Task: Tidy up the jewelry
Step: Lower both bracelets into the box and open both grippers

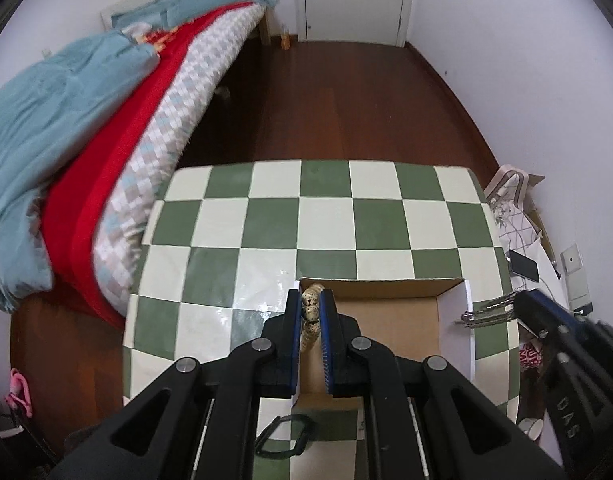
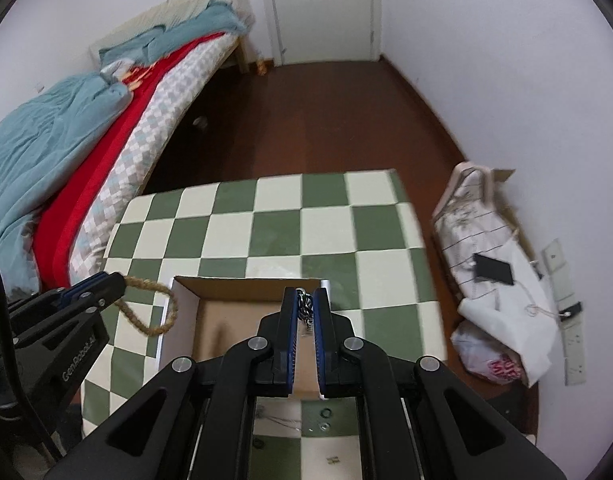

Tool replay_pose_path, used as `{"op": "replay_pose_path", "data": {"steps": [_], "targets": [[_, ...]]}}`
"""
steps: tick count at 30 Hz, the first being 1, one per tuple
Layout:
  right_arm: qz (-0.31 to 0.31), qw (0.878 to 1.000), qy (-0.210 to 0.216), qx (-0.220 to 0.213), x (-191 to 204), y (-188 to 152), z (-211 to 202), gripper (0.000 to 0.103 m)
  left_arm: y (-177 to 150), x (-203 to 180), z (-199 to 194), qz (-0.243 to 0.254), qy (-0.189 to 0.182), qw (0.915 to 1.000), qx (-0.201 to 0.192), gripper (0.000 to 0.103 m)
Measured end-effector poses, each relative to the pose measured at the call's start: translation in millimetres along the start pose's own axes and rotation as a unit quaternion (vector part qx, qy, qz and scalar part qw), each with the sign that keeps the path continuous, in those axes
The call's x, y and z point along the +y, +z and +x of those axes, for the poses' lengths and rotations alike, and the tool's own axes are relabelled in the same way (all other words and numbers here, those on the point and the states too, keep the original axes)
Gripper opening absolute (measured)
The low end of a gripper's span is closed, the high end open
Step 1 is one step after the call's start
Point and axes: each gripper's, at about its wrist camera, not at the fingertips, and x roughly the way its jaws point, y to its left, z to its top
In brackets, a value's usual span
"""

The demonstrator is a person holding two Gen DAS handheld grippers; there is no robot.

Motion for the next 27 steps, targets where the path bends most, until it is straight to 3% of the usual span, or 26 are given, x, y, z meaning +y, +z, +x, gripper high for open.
{"op": "replay_pose_path", "data": {"steps": [12,14,15,16,17,18,19,21,24,27], "targets": [[0.021,0.993,0.071,0.096,-9,10,67,0.009,12,7,48,-0.042,-0.075,0.9932,0.079,0.011],[0.024,0.99,0.08,0.114,-9,10,74,0.01,12,7,46,-0.043,-0.081,0.9927,0.079,0.017],[0.02,0.989,0.079,0.12,-8,9,74,0.013,13,6,44,-0.038,-0.072,0.9939,0.074,0.034],[0.017,0.99,0.071,0.124,-8,8,74,0.033,14,7,42,-0.036,-0.068,0.9947,0.069,0.065],[0.013,0.99,0.064,0.127,-7,8,74,0.068,14,10,39,-0.037,-0.064,0.9954,0.06,0.083],[0.006,0.99,0.053,0.13,-6,6,73,0.083,13,13,36,-0.04,-0.058,0.9961,0.052,0.103],[-0.003,0.991,0.036,0.127,-4,3,70,0.091,13,16,34,-0.04,-0.051,0.9968,0.046,0.103],[-0.022,0.991,-0.004,0.13,0,-2,68,0.091,10,20,31,-0.029,-0.014,0.9988,0.038,0.103],[-0.035,0.99,-0.042,0.131,1,-9,66,0.092,2,27,28,-0.024,0.014,0.9993,0.025,0.103],[-0.037,0.99,-0.065,0.124,1,-17,61,0.101,-10,34,25,-0.018,0.038,0.999,0.016,0.103]]}}
